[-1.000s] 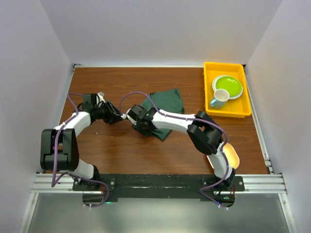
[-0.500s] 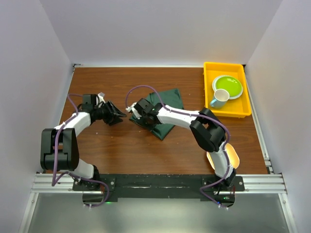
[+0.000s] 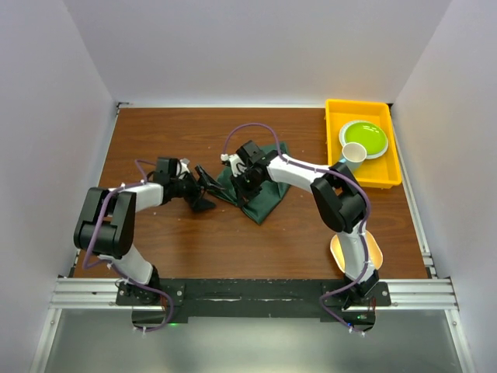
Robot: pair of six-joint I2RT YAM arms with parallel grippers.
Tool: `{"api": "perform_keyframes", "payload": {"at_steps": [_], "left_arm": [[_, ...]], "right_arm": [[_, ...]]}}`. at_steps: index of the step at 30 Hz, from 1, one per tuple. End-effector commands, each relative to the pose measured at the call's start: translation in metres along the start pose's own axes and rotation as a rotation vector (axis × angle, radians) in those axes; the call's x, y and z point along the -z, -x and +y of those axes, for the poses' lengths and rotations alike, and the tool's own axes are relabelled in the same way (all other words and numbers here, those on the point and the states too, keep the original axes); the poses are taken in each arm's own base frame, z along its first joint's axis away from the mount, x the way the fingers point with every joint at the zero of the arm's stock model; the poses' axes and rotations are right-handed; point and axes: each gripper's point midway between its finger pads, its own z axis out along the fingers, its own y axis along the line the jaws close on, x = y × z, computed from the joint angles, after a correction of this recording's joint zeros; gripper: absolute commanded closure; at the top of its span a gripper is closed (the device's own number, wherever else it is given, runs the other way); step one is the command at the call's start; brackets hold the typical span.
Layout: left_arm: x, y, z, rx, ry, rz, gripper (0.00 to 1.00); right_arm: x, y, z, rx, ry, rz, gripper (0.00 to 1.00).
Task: Fold the napkin, place the utensils inside, and roll it up
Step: Roll the napkin with the utensil
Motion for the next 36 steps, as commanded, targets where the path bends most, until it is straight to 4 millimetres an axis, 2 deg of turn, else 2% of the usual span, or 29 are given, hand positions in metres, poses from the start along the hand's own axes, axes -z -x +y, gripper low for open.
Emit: {"api": "perform_keyframes", "payload": {"at_steps": [1,6,10,11,13,19,22,23,27,32,35,36], "left_arm": [[-0.014,0.001,-0.008,0.078,-0.017,-0.015,0.17],[-0.027,-0.002,0.007,0.197,0.063,-0.021,0.28],[-0.032,0.003,0.003,0.231,0.105,-0.038,0.33],[-0.033,-0.003,0.011,0.267,0.154,-0.028,0.34],[-0.037,-0.004,0.010,0.287,0.171,-0.032,0.37],[-0.052,-0.018,0.026,0.366,0.209,-0.017,0.47],[-0.059,-0.012,0.029,0.364,0.202,-0.029,0.54],[-0.061,-0.011,0.029,0.364,0.202,-0.029,0.59],[-0.066,-0.006,0.025,0.350,0.182,-0.031,0.69],[-0.068,-0.006,0.026,0.334,0.192,-0.019,0.97],[-0.065,-0.009,0.025,0.338,0.194,-0.008,1.00],[-0.065,-0.009,0.025,0.338,0.194,-0.008,1.00]], "right_arm": [[0.002,-0.006,0.013,-0.046,0.099,0.022,1.00],[0.006,0.001,0.014,-0.042,0.101,0.005,1.00],[0.012,0.007,0.015,-0.034,0.095,-0.018,1.00],[0.013,0.009,0.015,-0.035,0.095,-0.025,1.00],[0.016,0.013,0.016,-0.033,0.097,-0.038,1.00],[0.016,0.021,0.017,-0.019,0.096,-0.056,1.00],[0.016,0.021,0.014,-0.012,0.086,-0.051,1.00],[0.018,0.020,0.014,-0.007,0.083,-0.049,1.00],[0.023,0.020,0.012,0.017,0.059,-0.053,1.00],[0.025,0.016,0.008,0.053,0.033,-0.035,1.00],[0.028,0.017,0.007,0.077,0.007,-0.033,1.00],[0.029,0.017,0.007,0.082,-0.010,-0.032,0.95]]}}
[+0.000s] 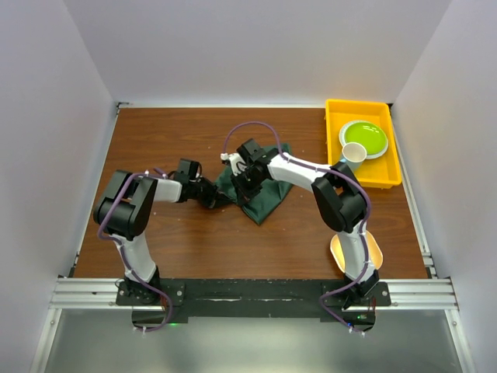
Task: Fold the napkin, place the utensils inside, and roll it up
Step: Roll the napkin with the utensil
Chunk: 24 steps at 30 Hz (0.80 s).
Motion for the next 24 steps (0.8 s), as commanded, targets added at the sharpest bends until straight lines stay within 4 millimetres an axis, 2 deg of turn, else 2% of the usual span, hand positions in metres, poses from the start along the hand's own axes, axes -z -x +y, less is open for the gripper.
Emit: {"api": "perform_keyframes", "payload": {"at_steps": [1,4,5,6,7,9,10,16,24], "left_arm": [[-0.002,0.005,0.014,0.031,0.058,-0.028,1.00],[0.002,0.003,0.009,0.028,0.053,-0.026,1.00],[0.003,0.002,0.006,0.024,0.046,-0.024,1.00],[0.003,0.000,0.012,0.043,0.072,-0.014,1.00],[0.004,-0.001,0.011,0.050,0.073,-0.008,1.00],[0.005,-0.002,0.008,0.051,0.070,-0.001,1.00],[0.005,-0.002,0.009,0.058,0.081,0.000,1.00],[0.009,-0.005,0.004,0.067,0.091,0.014,1.00],[0.012,-0.006,-0.004,0.075,0.089,0.027,1.00]], "right_arm": [[0.029,0.019,0.007,0.077,-0.062,-0.048,0.89],[0.038,0.024,0.012,0.164,-0.136,-0.069,0.66],[0.039,0.026,0.014,0.185,-0.155,-0.077,0.62],[0.038,0.025,0.021,0.214,-0.170,-0.077,0.58],[0.040,0.027,0.017,0.237,-0.228,-0.084,0.51],[0.040,0.026,0.025,0.279,-0.266,-0.096,0.46],[0.041,0.029,0.021,0.292,-0.313,-0.109,0.43],[0.038,0.037,0.025,0.328,-0.379,-0.155,0.43],[0.019,0.024,0.020,0.380,-0.402,-0.128,0.51]]}}
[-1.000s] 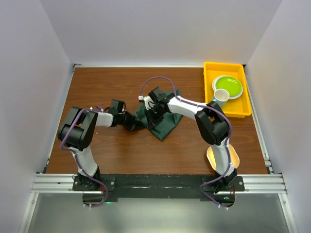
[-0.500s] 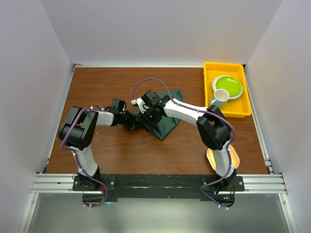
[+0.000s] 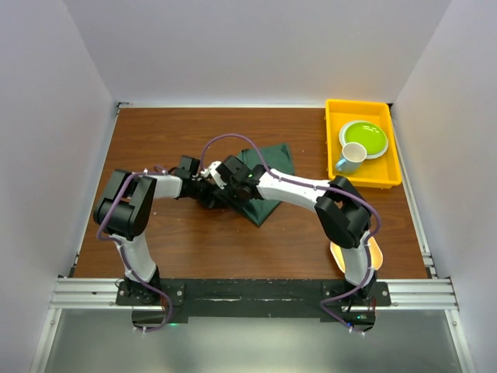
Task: Fold the napkin, place the utensils inside, and roll it up
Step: Roll the napkin with the utensil
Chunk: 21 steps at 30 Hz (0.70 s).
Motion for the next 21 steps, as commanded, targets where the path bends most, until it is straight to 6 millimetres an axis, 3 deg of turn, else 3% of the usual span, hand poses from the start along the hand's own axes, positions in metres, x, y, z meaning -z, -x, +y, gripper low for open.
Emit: {"api": "perform_keyframes", "payload": {"at_steps": [1,12,19,21], "left_arm": [[0.008,-0.002,-0.009,0.016,-0.001,0.009,1.00],[0.011,-0.003,-0.016,0.021,-0.022,0.015,1.00],[0.016,-0.006,-0.017,0.028,-0.031,0.029,1.00],[0.018,-0.005,-0.016,0.030,-0.032,0.024,1.00]], "right_arm": [[-0.001,0.009,-0.006,0.045,-0.052,-0.050,0.51],[-0.011,0.004,0.009,0.028,-0.006,-0.060,0.60],[-0.028,0.002,-0.004,0.012,-0.090,-0.070,0.67],[-0.035,-0.005,-0.008,0.009,-0.120,-0.057,0.74]]}}
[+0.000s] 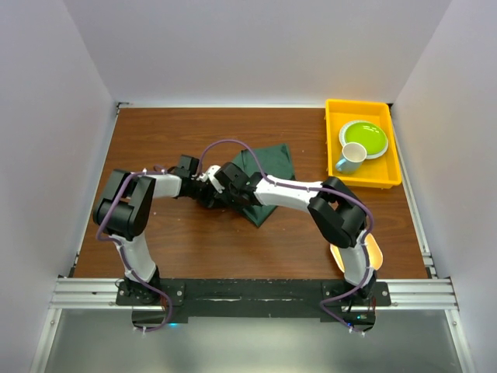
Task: Fold the napkin, place the utensils inside, and roll it up
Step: Roll the napkin with the utensil
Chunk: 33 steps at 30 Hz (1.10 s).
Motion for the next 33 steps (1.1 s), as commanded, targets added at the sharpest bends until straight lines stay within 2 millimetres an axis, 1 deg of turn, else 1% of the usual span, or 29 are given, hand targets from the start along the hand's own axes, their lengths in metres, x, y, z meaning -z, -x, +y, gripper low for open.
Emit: {"api": "perform_keyframes", "payload": {"at_steps": [1,2,3,5,6,7,8,10,11,12,13,14,15,16,17,18,19,20,21,23,24,26,27,29,30,32,33], "left_arm": [[0.015,-0.005,-0.013,0.008,-0.043,0.015,1.00],[0.018,-0.004,-0.015,0.006,-0.052,0.011,1.00],[0.018,-0.004,-0.013,0.011,-0.050,0.011,1.00],[0.023,-0.002,-0.016,-0.003,-0.064,0.001,1.00],[0.025,0.000,-0.016,-0.009,-0.066,-0.007,1.00],[0.028,0.003,-0.020,-0.019,-0.080,-0.017,1.00],[0.029,0.005,-0.021,-0.044,-0.084,-0.027,0.99],[0.033,0.010,-0.028,-0.088,-0.103,-0.041,0.90],[0.035,0.012,-0.029,-0.138,-0.103,-0.045,0.79],[0.038,0.014,-0.037,-0.172,-0.114,-0.057,0.74],[0.040,0.016,-0.037,-0.219,-0.106,-0.068,0.70],[0.042,0.019,-0.040,-0.245,-0.107,-0.083,0.63],[0.045,0.019,-0.047,-0.276,-0.117,-0.094,0.60],[0.048,0.019,-0.047,-0.316,-0.112,-0.103,0.58],[0.051,0.020,-0.049,-0.339,-0.114,-0.116,0.54],[0.054,0.020,-0.052,-0.362,-0.123,-0.126,0.53],[0.059,0.020,-0.053,-0.400,-0.127,-0.141,0.52],[0.063,0.021,-0.056,-0.424,-0.133,-0.158,0.51],[0.067,0.022,-0.058,-0.443,-0.138,-0.171,0.50],[0.077,0.024,-0.063,-0.503,-0.134,-0.209,0.50],[0.080,0.025,-0.063,-0.518,-0.128,-0.218,0.50],[0.088,0.026,-0.066,-0.558,-0.122,-0.244,0.50],[0.092,0.027,-0.068,-0.572,-0.122,-0.257,0.50],[0.096,0.028,-0.069,-0.599,-0.115,-0.277,0.50],[0.099,0.027,-0.071,-0.610,-0.120,-0.285,0.50],[0.099,0.026,-0.073,-0.645,-0.131,-0.282,0.51],[0.097,0.026,-0.073,-0.654,-0.124,-0.277,0.53]], "right_arm": [[-0.014,-0.005,-0.009,-0.012,-0.083,-0.014,0.78],[-0.015,-0.008,-0.009,-0.017,-0.086,-0.011,0.83],[-0.015,-0.008,-0.010,-0.020,-0.089,-0.016,0.86],[-0.014,-0.007,-0.009,-0.028,-0.083,-0.019,0.92],[-0.012,-0.006,-0.006,-0.028,-0.065,-0.024,0.97],[-0.011,-0.004,-0.005,-0.031,-0.057,-0.026,1.00],[-0.011,-0.004,-0.001,-0.035,-0.037,-0.023,1.00],[-0.008,0.001,0.004,-0.044,-0.006,-0.031,1.00],[-0.007,0.002,0.006,-0.057,0.008,-0.031,1.00],[-0.007,0.001,0.010,-0.072,0.055,-0.022,1.00],[-0.004,0.005,0.011,-0.089,0.079,-0.027,1.00],[-0.004,0.006,0.012,-0.105,0.099,-0.029,1.00],[-0.002,0.007,0.013,-0.164,0.153,-0.030,1.00],[0.000,0.010,0.013,-0.183,0.173,-0.035,1.00],[0.000,0.012,0.013,-0.224,0.202,-0.035,1.00],[0.000,0.010,0.004,-0.264,0.220,-0.030,1.00],[0.001,0.013,0.010,-0.288,0.288,-0.031,1.00],[0.001,0.013,0.008,-0.324,0.314,-0.030,1.00],[0.001,0.012,0.000,-0.353,0.327,-0.026,1.00],[0.003,0.015,0.000,-0.389,0.391,-0.022,1.00],[0.002,0.013,-0.005,-0.413,0.420,-0.016,1.00],[0.001,0.013,-0.003,-0.444,0.494,0.005,1.00],[0.002,0.015,-0.009,-0.459,0.509,-0.001,1.00],[0.000,0.014,-0.009,-0.493,0.558,0.012,1.00],[0.001,0.016,-0.015,-0.517,0.573,0.006,1.00],[0.002,0.017,-0.014,-0.564,0.643,0.012,1.00],[0.003,0.017,-0.019,-0.596,0.671,0.007,1.00]]}}
